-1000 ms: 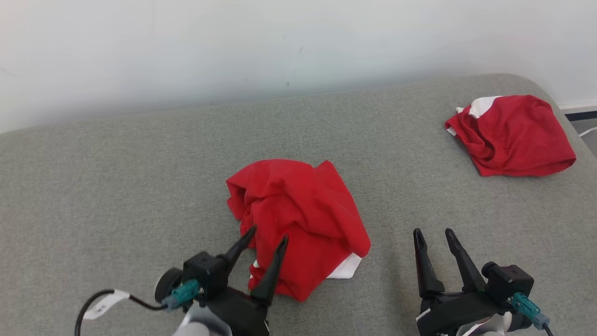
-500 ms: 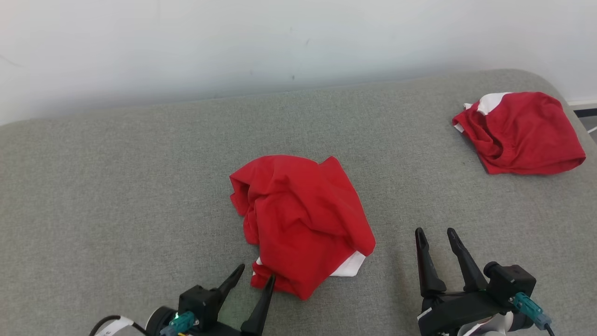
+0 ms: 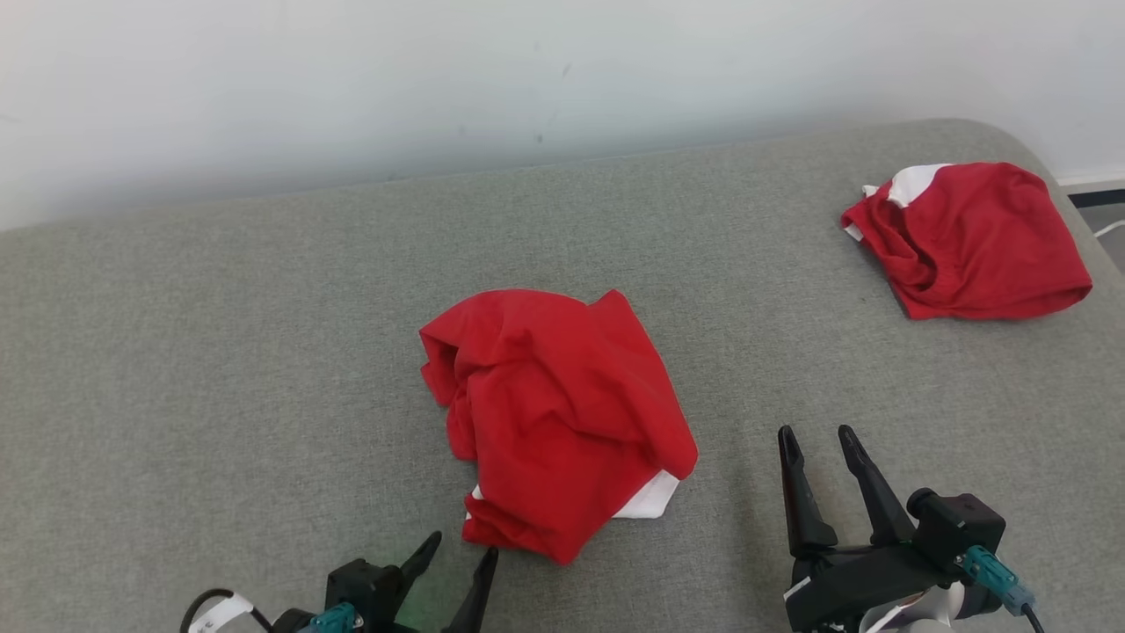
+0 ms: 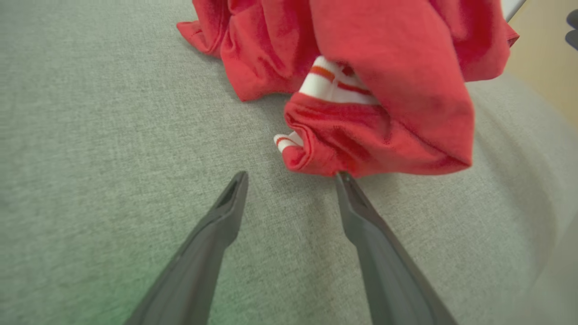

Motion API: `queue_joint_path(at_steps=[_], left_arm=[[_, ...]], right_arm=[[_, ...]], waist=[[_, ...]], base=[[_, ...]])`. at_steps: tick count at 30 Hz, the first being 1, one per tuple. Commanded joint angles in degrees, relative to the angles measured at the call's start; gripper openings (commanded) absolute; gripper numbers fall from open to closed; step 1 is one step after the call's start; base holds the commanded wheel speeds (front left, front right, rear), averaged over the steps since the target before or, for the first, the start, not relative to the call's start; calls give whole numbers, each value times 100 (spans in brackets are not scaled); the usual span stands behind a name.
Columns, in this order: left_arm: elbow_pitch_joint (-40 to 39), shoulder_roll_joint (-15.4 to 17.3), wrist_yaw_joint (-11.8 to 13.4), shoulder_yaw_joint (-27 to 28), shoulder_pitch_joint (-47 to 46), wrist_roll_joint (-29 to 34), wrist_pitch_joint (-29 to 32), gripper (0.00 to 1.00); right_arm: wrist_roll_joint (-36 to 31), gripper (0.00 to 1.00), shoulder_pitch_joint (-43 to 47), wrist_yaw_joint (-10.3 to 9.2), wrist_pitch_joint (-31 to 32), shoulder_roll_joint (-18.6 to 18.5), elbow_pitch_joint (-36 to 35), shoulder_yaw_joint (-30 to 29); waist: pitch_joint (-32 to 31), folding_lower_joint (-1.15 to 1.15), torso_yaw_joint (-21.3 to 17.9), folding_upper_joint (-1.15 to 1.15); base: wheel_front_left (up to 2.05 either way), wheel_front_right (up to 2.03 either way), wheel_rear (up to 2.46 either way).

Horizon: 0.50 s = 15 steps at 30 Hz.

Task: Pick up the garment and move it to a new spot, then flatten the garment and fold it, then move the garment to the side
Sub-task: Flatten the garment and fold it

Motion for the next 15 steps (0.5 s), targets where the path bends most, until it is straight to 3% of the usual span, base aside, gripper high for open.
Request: queue_joint_path(at_steps=[1,6,7,8,9,10,15], left_arm=[[99,2,-11,-13,-67,41,-54,100],[256,-36,-55,-36,-177,108,-104,100],[258,-49,-102,-47,-204,131,-114,84],[257,-66,-98,-35,-223,153,-134,62],[274,-77,-127,-32,-221,155,-140,21],[303,-81,-164,-61,-218,174,-144,0],[248,-142,-146,-50,-229,268,-177,0]], right_arm=[[22,100,-7,-1,-12,-26,24,28],[50,100,-2,-1,-12,-36,51,50],[52,100,1,-1,-12,-36,54,50],[53,100,4,-1,-12,-34,56,48],[52,100,9,-1,-12,-34,58,47],[51,100,21,-1,-12,-33,61,42],[33,100,88,-1,-12,-40,61,19]], waist=[[-9,0,-43,0],[-32,0,-106,0],[-38,0,-113,0],[-43,0,-117,0],[-51,0,-118,0],[-62,0,-113,0],[-114,0,-25,0]], base=[[0,0,0],[0,0,0],[0,0,0],[0,0,0],[0,0,0],[0,0,0],[0,0,0]])
